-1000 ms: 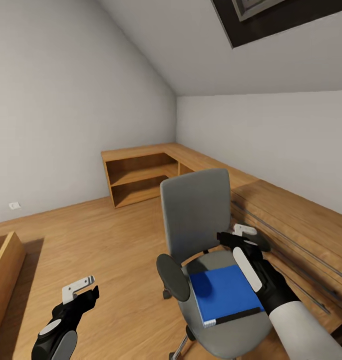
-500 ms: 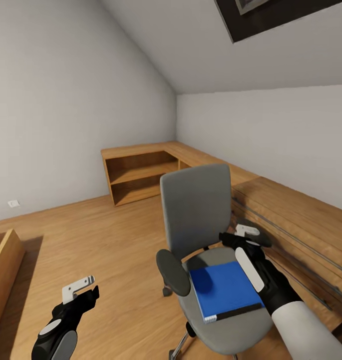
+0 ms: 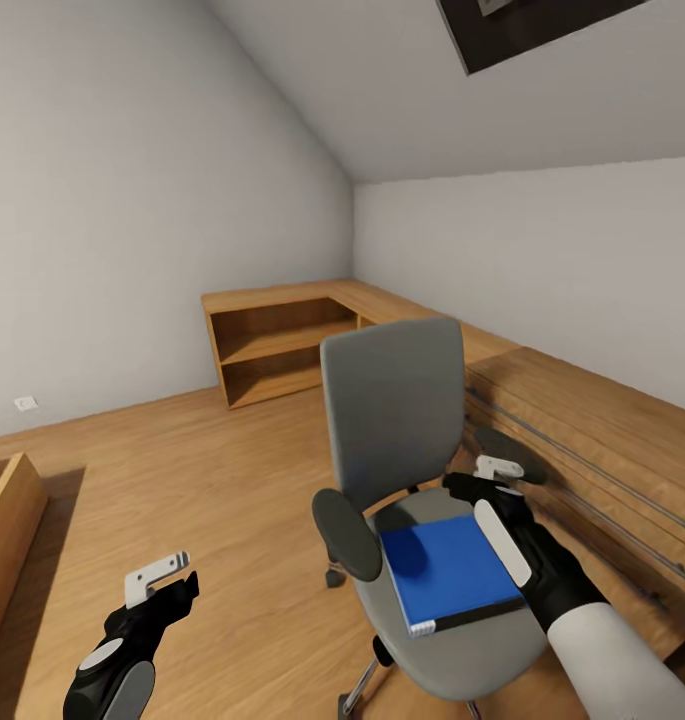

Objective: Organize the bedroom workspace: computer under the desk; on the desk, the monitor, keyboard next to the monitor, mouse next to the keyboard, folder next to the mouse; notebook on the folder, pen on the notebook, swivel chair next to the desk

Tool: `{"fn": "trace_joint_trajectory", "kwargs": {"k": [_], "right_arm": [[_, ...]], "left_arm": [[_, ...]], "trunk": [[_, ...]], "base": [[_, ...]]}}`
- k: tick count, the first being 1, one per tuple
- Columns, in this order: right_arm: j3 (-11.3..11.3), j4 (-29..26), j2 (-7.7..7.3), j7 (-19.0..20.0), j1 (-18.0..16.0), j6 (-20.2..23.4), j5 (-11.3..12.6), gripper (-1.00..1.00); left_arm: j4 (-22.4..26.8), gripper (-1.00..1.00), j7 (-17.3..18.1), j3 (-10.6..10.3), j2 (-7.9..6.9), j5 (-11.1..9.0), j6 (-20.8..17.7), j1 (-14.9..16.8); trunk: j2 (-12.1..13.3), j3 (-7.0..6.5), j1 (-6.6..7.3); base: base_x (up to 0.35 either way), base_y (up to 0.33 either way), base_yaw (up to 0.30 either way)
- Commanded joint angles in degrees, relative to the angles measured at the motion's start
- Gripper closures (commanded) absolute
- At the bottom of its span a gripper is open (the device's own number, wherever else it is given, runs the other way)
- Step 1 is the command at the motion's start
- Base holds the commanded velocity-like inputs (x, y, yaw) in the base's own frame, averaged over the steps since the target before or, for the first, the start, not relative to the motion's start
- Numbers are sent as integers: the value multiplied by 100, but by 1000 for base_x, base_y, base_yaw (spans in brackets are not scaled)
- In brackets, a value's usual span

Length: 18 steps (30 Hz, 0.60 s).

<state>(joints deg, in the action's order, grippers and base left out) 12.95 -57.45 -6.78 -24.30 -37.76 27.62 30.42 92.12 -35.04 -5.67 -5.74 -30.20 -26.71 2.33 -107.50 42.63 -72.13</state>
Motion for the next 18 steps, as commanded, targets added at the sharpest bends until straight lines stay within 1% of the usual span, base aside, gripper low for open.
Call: {"fn": "trace_joint_trajectory", "kwargs": {"k": [1,3,4,6,9,10,11,15,16,18], "right_arm": [[24,79,-17,-23,-8,3,54,-100],[24,151,-23,40,-10,-2,50,-100],[23,230,-34,153,-11,-10,20,-100],[22,272,-48,227,-15,-15,-32,-100],[17,427,-75,393,-19,-62,-210,-100],[11,829,-89,722,-35,-331,-474,-100],[10,1038,-92,881,-48,-480,-559,-100],[11,1479,-94,1145,-89,-784,-686,-100],[12,1681,-95,1228,-133,-937,-737,-100],[13,1862,-95,1284,-189,-1082,-779,-100]], "left_arm": [[8,-100,-55,-13,-6,-47,-9,5],[8,-100,-55,-13,-6,-47,-9,5],[8,-100,-55,-13,-6,-47,-9,5],[8,-100,-55,-13,-6,-47,-9,5],[8,-100,-55,-13,-6,-47,-9,5],[6,-100,-55,-13,-4,-47,-9,5],[5,-100,-55,-13,-3,-47,-9,5],[3,-100,-55,-19,-3,-47,-10,5],[5,-100,-55,-20,-2,-47,-10,5],[4,-100,-55,-21,-3,-47,-10,5]], "trunk": [[-45,24,-22],[-125,60,-66],[-165,78,-88],[-245,114,-132],[-365,168,-198],[-406,186,-220],[-446,204,-242],[-606,276,-330],[-646,294,-351],[-726,329,-395]], "base": [[0,0,0],[0,0,0],[0,0,0],[0,0,0],[0,0,0],[0,0,0],[0,0,0],[0,0,0],[0,0,0],[0,0,0]]}}
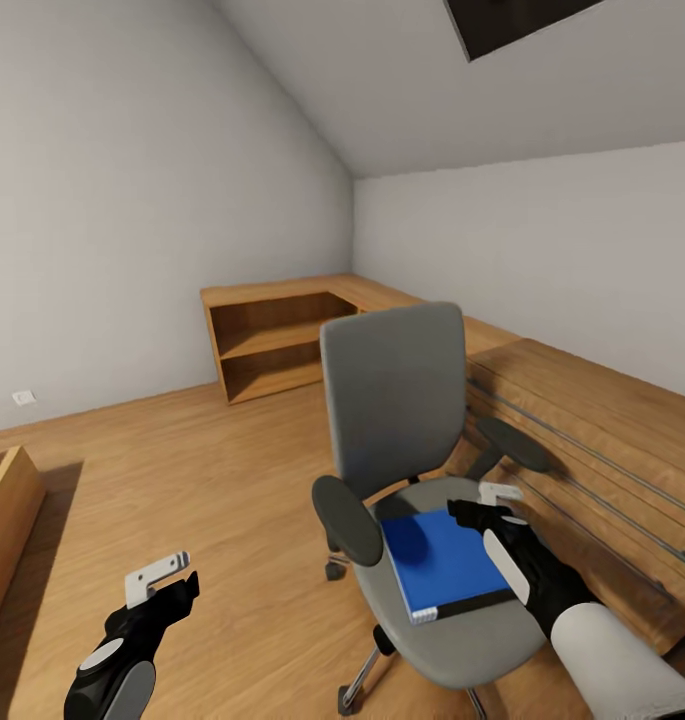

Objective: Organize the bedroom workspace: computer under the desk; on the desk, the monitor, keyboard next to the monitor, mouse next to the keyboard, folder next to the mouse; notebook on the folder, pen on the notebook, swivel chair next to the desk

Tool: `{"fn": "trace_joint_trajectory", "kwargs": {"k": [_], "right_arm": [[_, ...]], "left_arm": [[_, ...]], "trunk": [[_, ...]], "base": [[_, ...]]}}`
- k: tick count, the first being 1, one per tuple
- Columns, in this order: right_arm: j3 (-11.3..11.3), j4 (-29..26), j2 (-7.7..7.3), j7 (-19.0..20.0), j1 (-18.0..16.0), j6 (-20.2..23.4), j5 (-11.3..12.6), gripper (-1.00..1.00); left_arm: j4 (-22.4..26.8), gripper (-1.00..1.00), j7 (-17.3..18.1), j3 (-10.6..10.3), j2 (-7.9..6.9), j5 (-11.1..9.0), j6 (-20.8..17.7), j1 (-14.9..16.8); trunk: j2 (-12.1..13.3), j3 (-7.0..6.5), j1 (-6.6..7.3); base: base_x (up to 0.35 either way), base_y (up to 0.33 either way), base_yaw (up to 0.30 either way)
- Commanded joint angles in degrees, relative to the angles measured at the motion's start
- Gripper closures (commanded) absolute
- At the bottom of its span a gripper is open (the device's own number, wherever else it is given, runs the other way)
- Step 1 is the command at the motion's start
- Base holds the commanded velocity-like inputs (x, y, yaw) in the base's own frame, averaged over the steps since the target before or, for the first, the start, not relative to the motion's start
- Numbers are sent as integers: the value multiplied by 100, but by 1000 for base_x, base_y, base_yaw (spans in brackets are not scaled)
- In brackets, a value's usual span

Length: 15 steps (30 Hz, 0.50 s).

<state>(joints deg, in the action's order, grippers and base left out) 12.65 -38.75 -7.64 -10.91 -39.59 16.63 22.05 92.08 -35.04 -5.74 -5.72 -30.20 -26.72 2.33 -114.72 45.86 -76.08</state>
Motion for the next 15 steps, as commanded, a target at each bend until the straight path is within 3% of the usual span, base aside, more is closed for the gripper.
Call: {"fn": "trace_joint_trajectory", "kwargs": {"k": [1,9,15], "right_arm": [[44,162,-9,-19,-59,-114,30,-100],[45,821,-10,156,-279,-608,-18,-100],[45,1120,-13,362,-386,-917,-24,-100]], "left_arm": [[8,-100,-55,-14,-4,-47,-9,5],[-2,-100,-55,-15,0,-53,-13,5],[-13,-100,-49,-15,0,-55,-16,5]], "trunk": [[-44,24,-22],[-365,168,-198],[-365,168,-198]], "base": [[0,0,0],[0,0,0],[0,0,0]]}}
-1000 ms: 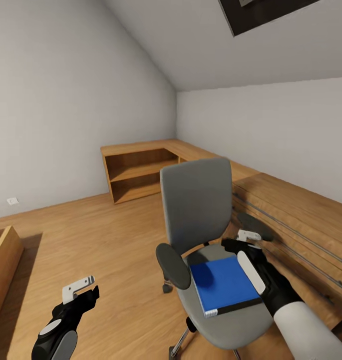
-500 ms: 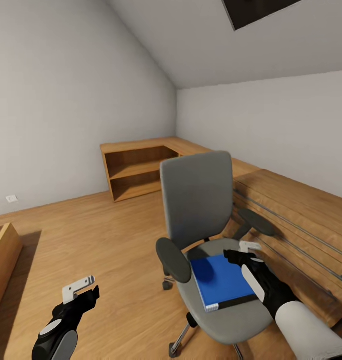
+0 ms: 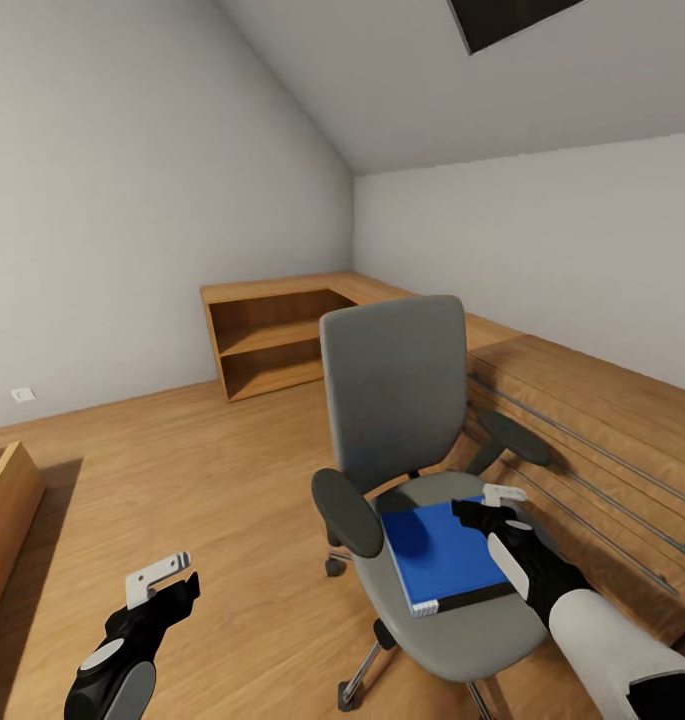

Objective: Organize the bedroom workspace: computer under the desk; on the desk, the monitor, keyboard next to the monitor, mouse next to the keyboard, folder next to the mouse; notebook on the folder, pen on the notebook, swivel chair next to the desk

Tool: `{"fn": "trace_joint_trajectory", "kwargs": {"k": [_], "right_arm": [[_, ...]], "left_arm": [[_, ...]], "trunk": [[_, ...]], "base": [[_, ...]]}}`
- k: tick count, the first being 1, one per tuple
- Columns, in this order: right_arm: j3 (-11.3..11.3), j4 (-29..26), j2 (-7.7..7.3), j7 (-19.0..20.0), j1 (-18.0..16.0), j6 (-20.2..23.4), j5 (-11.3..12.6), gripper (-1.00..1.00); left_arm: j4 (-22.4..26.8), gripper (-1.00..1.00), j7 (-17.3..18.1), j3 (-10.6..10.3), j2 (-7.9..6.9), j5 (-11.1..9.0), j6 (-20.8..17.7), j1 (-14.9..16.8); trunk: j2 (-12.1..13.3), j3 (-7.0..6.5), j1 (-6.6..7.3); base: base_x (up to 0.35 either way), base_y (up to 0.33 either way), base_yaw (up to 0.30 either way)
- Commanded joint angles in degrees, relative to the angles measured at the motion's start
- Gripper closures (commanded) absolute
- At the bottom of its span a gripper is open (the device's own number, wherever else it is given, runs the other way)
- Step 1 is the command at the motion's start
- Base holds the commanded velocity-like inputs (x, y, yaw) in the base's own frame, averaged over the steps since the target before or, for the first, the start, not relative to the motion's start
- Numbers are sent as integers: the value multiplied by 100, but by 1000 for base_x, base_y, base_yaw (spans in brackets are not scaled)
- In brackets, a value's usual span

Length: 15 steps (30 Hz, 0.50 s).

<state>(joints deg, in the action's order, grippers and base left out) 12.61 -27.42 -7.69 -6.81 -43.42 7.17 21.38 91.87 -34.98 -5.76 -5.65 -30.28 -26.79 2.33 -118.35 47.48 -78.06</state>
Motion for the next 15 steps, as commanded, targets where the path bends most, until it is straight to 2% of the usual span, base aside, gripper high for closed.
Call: {"fn": "trace_joint_trajectory", "kwargs": {"k": [1,15], "right_arm": [[48,1,-9,-37,-9,13,44,-100],[48,51,-38,3,-42,-6,57,-100]], "left_arm": [[6,-100,-55,-13,-6,-48,-9,4],[-28,-100,-53,-19,-13,-45,-10,4]], "trunk": [[-3,6,1],[-3,6,1]], "base": [[0,0,0],[0,0,0]]}}
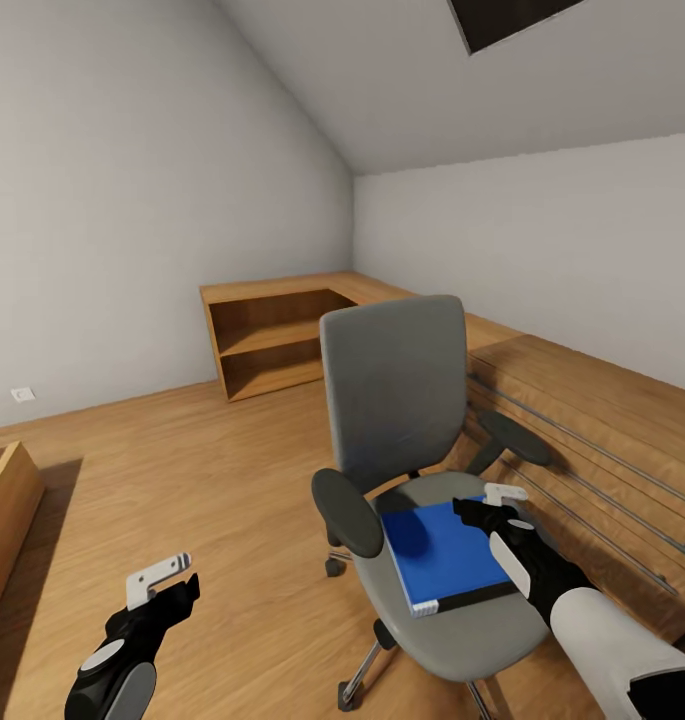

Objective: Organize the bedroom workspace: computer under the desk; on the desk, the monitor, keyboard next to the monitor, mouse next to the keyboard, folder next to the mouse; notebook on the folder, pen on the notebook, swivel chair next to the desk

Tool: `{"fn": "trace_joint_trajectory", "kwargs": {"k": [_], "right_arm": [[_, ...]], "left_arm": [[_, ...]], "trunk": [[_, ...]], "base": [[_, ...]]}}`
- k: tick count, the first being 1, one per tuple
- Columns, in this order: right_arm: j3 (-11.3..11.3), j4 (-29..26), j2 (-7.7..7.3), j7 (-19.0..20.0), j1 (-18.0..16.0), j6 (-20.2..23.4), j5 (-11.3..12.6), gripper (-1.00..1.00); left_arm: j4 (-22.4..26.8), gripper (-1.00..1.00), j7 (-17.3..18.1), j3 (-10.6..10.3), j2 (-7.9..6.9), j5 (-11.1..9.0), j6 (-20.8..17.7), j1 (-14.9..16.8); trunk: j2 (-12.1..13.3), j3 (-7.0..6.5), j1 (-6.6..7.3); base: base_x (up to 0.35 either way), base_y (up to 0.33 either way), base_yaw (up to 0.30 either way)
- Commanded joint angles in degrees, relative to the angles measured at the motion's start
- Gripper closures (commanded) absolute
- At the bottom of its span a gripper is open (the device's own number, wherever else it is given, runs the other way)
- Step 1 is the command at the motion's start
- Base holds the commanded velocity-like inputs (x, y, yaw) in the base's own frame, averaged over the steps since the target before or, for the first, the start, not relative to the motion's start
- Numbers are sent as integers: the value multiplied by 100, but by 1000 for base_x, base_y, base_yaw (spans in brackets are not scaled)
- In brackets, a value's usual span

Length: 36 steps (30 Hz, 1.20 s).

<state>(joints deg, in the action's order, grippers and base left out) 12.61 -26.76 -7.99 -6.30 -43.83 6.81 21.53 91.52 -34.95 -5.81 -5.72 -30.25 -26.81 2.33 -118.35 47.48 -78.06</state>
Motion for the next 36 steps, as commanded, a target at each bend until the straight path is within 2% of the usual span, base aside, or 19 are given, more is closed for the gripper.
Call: {"fn": "trace_joint_trajectory", "kwargs": {"k": [1,17,36], "right_arm": [[47,-14,-8,-48,-2,32,43,-100],[41,-47,-9,22,-3,25,53,-100],[40,-57,-9,35,-3,42,54,-100]], "left_arm": [[2,-100,-55,-14,-6,-47,-9,4],[-93,-100,-46,-16,-8,-43,-9,4],[-116,-100,-38,-16,-8,-37,-9,4]], "trunk": [[-3,6,1],[-3,6,1],[-3,6,1]], "base": [[0,0,0],[0,0,0],[109,0,0]]}}
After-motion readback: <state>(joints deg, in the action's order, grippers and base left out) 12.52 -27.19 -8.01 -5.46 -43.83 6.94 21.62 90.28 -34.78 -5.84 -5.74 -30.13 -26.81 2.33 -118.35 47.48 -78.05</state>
